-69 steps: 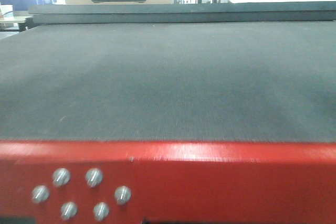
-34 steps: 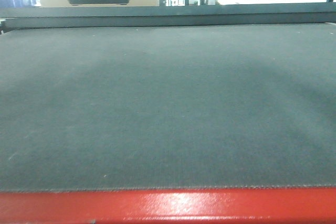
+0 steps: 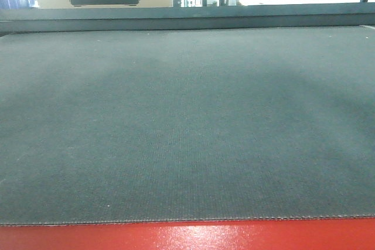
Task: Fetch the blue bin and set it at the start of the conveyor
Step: 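Lower the held bin onto the conveyor belt with both grippers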
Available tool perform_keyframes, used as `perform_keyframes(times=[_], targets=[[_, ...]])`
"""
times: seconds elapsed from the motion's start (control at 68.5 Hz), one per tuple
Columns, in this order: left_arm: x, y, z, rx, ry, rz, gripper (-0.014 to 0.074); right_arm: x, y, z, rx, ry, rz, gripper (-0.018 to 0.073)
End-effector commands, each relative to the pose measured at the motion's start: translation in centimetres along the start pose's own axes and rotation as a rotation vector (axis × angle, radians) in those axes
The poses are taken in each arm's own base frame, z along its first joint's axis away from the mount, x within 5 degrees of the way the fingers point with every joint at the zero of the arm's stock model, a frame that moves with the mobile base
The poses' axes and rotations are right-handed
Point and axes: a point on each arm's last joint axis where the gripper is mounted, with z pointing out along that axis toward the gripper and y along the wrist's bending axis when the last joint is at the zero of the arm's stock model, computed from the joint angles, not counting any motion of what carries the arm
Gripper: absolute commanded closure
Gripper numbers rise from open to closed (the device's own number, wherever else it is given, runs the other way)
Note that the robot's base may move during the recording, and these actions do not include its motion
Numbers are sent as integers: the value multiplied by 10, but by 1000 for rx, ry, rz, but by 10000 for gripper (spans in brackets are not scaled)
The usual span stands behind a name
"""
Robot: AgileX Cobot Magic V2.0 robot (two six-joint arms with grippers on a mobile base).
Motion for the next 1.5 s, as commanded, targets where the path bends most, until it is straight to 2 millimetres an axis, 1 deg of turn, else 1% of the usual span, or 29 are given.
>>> perform_keyframes(times=[0.0,0.832,0.948,1.007,1.08,1.182,1.269,1.298,1.328,1.371,1.488], targets=[[-12,-4,-11,46,-94,-36,708,-4,1,-7,1,-44,-39,711],[-13,-5,-11,49,-102,-38,708,-4,1,-7,-3,-44,-37,711],[-7,-3,-11,31,-37,-37,708,-5,1,-7,-6,-60,-35,711],[0,-1,-9,6,36,-31,708,-6,1,-7,-8,-67,-34,711],[12,2,-5,-27,127,-20,708,-7,1,-2,-13,-69,-29,711],[37,7,8,-73,247,9,708,-8,1,16,-23,-37,-15,711],[60,14,20,-103,320,23,708,-7,-2,39,-19,17,-8,711],[71,19,26,-114,345,16,708,-5,-3,52,-17,48,-3,711],[78,24,30,-121,358,7,708,-4,-4,61,-17,68,1,711],[89,32,36,-134,370,-13,708,-1,-6,79,-12,112,6,711],[120,54,50,-178,424,-61,708,6,-10,110,-4,190,15,711]])
